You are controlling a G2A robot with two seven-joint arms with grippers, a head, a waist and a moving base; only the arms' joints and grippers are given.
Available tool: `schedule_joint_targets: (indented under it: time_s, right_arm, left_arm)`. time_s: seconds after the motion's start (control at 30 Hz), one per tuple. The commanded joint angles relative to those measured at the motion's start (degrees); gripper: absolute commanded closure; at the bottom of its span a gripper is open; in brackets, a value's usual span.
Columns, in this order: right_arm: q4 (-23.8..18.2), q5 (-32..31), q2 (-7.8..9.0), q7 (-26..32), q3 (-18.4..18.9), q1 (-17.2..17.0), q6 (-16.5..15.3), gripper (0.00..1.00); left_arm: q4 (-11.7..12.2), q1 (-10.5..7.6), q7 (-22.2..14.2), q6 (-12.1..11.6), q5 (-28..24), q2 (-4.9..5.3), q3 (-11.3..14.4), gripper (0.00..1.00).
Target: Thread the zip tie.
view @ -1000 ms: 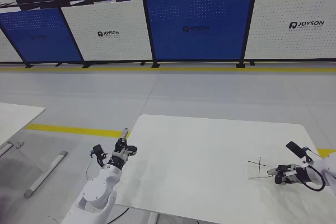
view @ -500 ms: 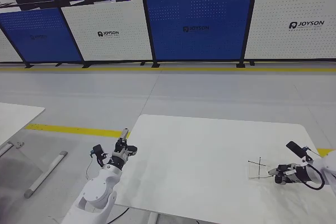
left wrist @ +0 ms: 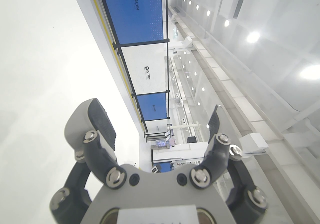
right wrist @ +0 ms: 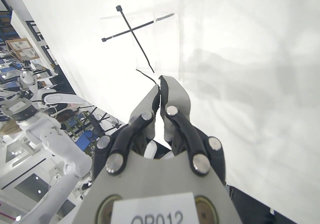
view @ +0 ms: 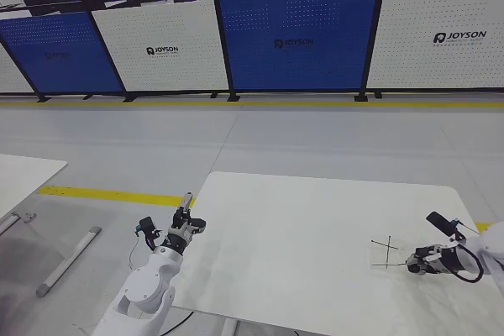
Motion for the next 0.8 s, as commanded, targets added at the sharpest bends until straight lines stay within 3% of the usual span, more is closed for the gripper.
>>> schedule_joint_targets:
  time_s: [0.0, 0.27, 0.5, 0.77]
  right_arm:
    - [-0.24, -0.1, 0.1, -0.05, 0.2, -0.11, -0.04, 1.0]
    - [-2.62, 0.12, 0.97, -0.76, 2.69, -1.76, -0.14, 1.0]
    - [-8.99, 4.53, 3.29, -1.53, 11.69, -8.72, -2.29, 1.0]
    - [-8.99, 4.53, 3.29, -1.53, 11.69, -8.72, -2.29, 1.0]
  left_arm:
    - [0.0, 0.0, 0.0, 0.0, 0.0, 0.0, 0.0, 0.0]
    - [0.0, 0.0, 0.0, 0.0, 0.0, 0.0, 0.0, 0.0]
    - [0.0, 0.0, 0.0, 0.0, 0.0, 0.0, 0.0, 0.0]
    - [0.0, 0.0, 0.0, 0.0, 0.0, 0.0, 0.0, 0.0]
